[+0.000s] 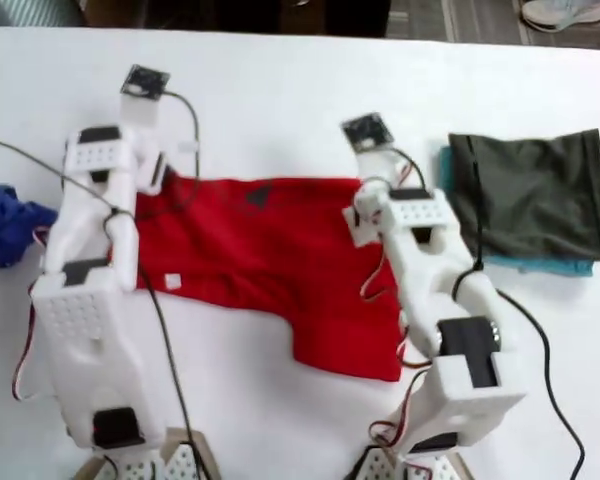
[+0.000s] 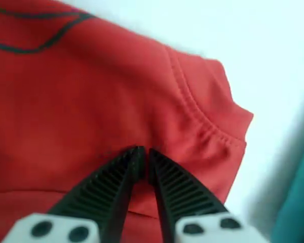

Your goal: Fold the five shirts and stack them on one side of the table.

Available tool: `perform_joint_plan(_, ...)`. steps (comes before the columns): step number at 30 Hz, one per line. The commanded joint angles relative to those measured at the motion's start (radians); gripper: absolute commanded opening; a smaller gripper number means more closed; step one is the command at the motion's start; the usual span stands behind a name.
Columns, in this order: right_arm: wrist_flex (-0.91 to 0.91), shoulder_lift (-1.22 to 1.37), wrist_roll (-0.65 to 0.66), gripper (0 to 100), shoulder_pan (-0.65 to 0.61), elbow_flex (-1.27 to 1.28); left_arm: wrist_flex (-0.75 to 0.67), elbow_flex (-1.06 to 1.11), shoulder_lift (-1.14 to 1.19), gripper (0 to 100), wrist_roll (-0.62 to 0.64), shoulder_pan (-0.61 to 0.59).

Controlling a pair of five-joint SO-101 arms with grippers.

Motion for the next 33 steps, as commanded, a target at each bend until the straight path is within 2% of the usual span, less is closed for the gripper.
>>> perform_joint_plan(1, -0.027, -0.061, 0.011, 2.0, 0.008, 0.015, 0.14, -0.131, -0.11, 18, 0.005, -0.025)
perform_joint_plan(6, -0.018, -0.062, 0.011, 2.0, 0.044, 0.037, 0.296, -0.321, -0.129, 18, 0.003, -0.032)
perform_joint_plan(8, -0.018, -0.062, 0.011, 2.0, 0.058, 0.052, 0.318, -0.371, -0.124, 18, 0.009, -0.026)
perform_joint_plan(12, -0.018, -0.079, 0.012, 2.0, 0.07, 0.124, 0.232, -0.315, -0.1, 18, 0.011, 0.02)
perform_joint_plan(17, -0.035, -0.188, 0.069, 2.0, 0.116, 0.206, 0.086, -0.242, 0.057, 18, 0.012, 0.06)
perform_joint_plan(21, -0.027, -0.285, 0.135, 2.0, 0.16, 0.256, 0.069, -0.302, 0.19, 18, 0.055, 0.04)
perform_joint_plan(27, -0.028, -0.332, 0.157, 2.0, 0.165, 0.316, 0.19, -0.489, 0.305, 18, 0.055, 0.005)
perform_joint_plan(33, -0.013, -0.395, 0.16, 2.2, 0.111, 0.311, 0.399, -0.751, 0.316, 18, 0.06, 0.025)
